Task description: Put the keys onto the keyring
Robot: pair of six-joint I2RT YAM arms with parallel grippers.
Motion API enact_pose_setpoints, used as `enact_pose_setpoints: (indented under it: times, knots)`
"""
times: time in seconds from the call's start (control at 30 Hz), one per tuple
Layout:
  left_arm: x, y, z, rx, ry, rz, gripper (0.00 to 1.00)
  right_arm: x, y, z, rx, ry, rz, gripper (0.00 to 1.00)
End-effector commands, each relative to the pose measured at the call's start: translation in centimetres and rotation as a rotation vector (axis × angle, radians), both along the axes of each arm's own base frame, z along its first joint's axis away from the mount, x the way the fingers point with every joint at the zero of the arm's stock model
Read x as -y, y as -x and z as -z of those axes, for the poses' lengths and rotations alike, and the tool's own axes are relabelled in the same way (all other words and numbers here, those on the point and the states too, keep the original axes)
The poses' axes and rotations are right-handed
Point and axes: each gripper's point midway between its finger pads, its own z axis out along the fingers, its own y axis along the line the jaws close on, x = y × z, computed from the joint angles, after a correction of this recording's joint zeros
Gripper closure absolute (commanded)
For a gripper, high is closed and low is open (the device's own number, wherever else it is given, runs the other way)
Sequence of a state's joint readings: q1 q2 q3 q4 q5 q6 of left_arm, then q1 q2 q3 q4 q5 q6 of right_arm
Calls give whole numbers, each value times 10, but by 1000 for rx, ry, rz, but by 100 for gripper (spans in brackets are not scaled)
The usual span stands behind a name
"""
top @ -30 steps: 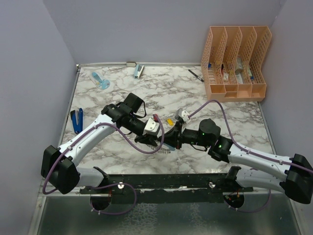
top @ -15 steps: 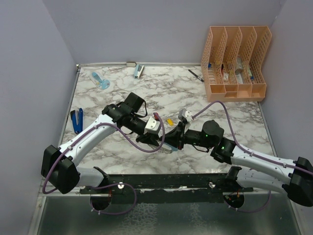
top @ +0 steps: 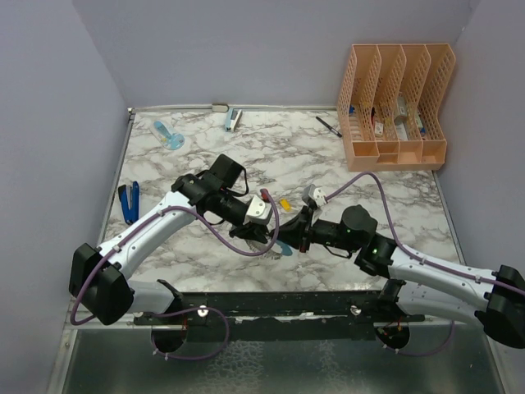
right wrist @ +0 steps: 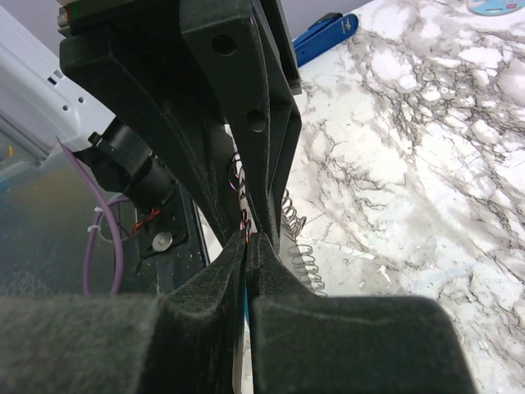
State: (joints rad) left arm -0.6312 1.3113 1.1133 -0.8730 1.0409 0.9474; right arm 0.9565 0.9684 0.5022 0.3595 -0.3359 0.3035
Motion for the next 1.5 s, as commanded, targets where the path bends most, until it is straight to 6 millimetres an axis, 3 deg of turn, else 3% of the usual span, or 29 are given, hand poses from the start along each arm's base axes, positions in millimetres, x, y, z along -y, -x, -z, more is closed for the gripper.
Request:
enact_pose_setpoints:
  times: [0.0,0.67,0.93,1.47]
  knots:
    - [-6,-16,-3,64,-45,-54,100,5,6,-2,-1,-19,3,99]
    - [-9,-27,-2,121,-76,-75,100,14,11,10,-31,3,11,98]
    - [-12,-22,-2,123,-78,-50,100,18,4,12,15,36,43,75]
    - [-7,0,-14,31,-6,3,100,-9,-9,14,199,72,-44,67]
